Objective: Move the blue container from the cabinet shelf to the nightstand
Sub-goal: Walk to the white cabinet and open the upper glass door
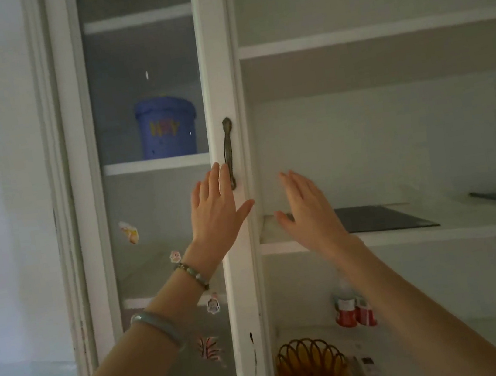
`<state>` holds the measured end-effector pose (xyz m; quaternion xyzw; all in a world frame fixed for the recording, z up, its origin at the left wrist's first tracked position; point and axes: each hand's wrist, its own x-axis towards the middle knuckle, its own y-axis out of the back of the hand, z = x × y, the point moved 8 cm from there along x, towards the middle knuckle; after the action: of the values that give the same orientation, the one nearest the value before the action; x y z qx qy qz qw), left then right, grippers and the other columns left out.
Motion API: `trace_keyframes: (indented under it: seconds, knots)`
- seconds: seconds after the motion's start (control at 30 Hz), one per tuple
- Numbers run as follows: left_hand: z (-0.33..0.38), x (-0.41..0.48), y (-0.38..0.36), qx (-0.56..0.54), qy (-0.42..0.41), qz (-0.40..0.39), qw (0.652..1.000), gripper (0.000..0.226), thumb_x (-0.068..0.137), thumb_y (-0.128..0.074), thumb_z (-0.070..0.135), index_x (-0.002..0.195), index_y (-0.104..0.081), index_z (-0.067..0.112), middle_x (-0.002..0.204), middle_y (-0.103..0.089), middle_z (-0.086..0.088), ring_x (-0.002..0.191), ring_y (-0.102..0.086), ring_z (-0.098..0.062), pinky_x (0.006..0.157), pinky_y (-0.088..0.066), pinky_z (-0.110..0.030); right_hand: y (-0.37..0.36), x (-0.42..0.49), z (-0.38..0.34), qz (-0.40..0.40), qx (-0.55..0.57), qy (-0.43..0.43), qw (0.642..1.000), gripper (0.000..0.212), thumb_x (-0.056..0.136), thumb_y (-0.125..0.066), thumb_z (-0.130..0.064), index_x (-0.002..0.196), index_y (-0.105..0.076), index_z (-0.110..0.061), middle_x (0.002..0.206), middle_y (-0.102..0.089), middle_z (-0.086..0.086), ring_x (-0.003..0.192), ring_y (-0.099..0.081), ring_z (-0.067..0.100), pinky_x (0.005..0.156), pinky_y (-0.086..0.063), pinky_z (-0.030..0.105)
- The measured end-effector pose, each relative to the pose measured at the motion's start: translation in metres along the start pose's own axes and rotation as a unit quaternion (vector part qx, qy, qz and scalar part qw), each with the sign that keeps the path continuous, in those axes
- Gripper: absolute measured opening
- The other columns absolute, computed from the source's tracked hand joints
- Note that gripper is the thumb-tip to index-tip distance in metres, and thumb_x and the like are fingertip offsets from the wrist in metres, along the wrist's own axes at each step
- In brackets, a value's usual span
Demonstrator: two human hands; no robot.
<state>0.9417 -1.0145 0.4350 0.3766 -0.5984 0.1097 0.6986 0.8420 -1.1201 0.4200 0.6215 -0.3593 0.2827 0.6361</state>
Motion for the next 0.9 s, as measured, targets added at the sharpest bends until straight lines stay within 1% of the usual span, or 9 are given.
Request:
trace_keyframes:
  seconds: [0.13, 0.27, 0.33, 0.4, 0.5, 0.57, 0.7, 0.8, 0.9]
  knots:
    - [-0.001, 0.04, 0.008, 0.01, 0.007, 0.029, 0.999, 0.083, 0.084, -0.058, 0.048, 0.143, -0.021, 0.003, 0.149, -0.03, -0.017, 0.136, -0.029, -0.032, 0.112, -0.021, -0.046, 0.021, 0.029, 0.001, 0.026, -0.004, 0.01, 1.0, 0.067, 0.094, -0.048, -0.029, 0.145, -0.008, -0.011, 0.155, -0.013, 0.013, 0.142, -0.011, 0.026, 0.115, -0.01, 0.034]
    - [-0.001, 0.063, 0.01, 0.021, 0.01, 0.063, 0.998, 0.083, 0.075, -0.07, 0.044, 0.137, -0.034, 0.0, 0.139, -0.045, -0.019, 0.125, -0.045, -0.035, 0.104, -0.035, -0.05, 0.031, 0.049, 0.004, 0.041, -0.002, 0.012, 0.999, 0.068, 0.094, -0.047, -0.03, 0.145, -0.006, -0.013, 0.155, -0.012, 0.011, 0.143, -0.01, 0.024, 0.115, -0.009, 0.033]
    - [0.0, 0.072, 0.01, 0.022, 0.009, 0.075, 0.997, 0.082, 0.075, -0.07, 0.044, 0.136, -0.035, 0.001, 0.138, -0.046, -0.019, 0.124, -0.047, -0.035, 0.104, -0.036, -0.05, 0.036, 0.057, 0.007, 0.045, 0.002, 0.011, 0.999, 0.068, 0.094, -0.047, -0.03, 0.145, -0.005, -0.013, 0.156, -0.011, 0.011, 0.143, -0.009, 0.024, 0.115, -0.009, 0.032]
    - [0.002, 0.078, 0.009, 0.022, 0.018, 0.07, 0.997, 0.081, 0.079, -0.065, 0.046, 0.139, -0.031, 0.003, 0.142, -0.042, -0.016, 0.129, -0.042, -0.032, 0.108, -0.03, -0.049, 0.039, 0.063, 0.009, 0.045, 0.003, 0.01, 0.999, 0.068, 0.094, -0.046, -0.03, 0.146, -0.005, -0.013, 0.156, -0.01, 0.011, 0.143, -0.008, 0.023, 0.115, -0.008, 0.031]
    - [0.004, 0.076, 0.001, 0.016, 0.041, 0.051, 0.998, 0.08, 0.087, -0.051, 0.05, 0.144, -0.018, 0.005, 0.149, -0.03, -0.01, 0.137, -0.03, -0.024, 0.115, -0.011, -0.046, 0.04, 0.068, 0.011, 0.048, 0.004, 0.011, 0.999, 0.067, 0.094, -0.046, -0.03, 0.145, -0.006, -0.012, 0.155, -0.012, 0.012, 0.143, -0.01, 0.024, 0.115, -0.009, 0.031]
    - [0.006, 0.069, -0.005, 0.008, 0.057, 0.044, 0.997, 0.079, 0.088, -0.048, 0.051, 0.144, -0.015, 0.005, 0.149, -0.031, -0.008, 0.136, -0.03, -0.022, 0.115, -0.005, -0.044, 0.038, 0.068, 0.012, 0.044, 0.006, 0.009, 0.999, 0.068, 0.094, -0.047, -0.03, 0.145, -0.006, -0.012, 0.155, -0.013, 0.013, 0.142, -0.01, 0.025, 0.115, -0.01, 0.032]
    - [0.013, 0.064, -0.007, -0.037, 0.075, 0.046, 0.995, 0.08, 0.086, -0.056, 0.044, 0.142, -0.019, 0.001, 0.131, -0.047, -0.013, 0.122, -0.045, -0.027, 0.113, -0.019, -0.044, 0.038, 0.061, 0.01, 0.045, 0.011, 0.014, 0.999, 0.067, 0.094, -0.048, -0.029, 0.145, -0.008, -0.011, 0.154, -0.015, 0.013, 0.142, -0.012, 0.025, 0.115, -0.011, 0.032]
    - [0.011, 0.067, -0.005, -0.063, 0.093, 0.025, 0.993, 0.077, 0.088, -0.056, 0.039, 0.142, -0.016, 0.004, 0.122, -0.048, -0.013, 0.112, -0.049, -0.027, 0.102, -0.029, -0.038, 0.039, 0.053, 0.011, 0.037, 0.01, 0.011, 0.999, 0.067, 0.094, -0.047, -0.029, 0.145, -0.006, -0.012, 0.155, -0.013, 0.013, 0.143, -0.01, 0.024, 0.114, -0.009, 0.031]
    - [0.009, 0.065, 0.006, -0.066, 0.095, 0.026, 0.993, 0.075, 0.087, -0.058, 0.036, 0.142, -0.017, 0.007, 0.114, -0.049, -0.012, 0.1, -0.051, -0.026, 0.091, -0.032, -0.037, 0.042, 0.044, 0.012, 0.029, 0.013, 0.007, 0.999, 0.066, 0.095, -0.046, -0.028, 0.145, -0.006, -0.012, 0.155, -0.012, 0.013, 0.143, -0.01, 0.024, 0.115, -0.008, 0.031]
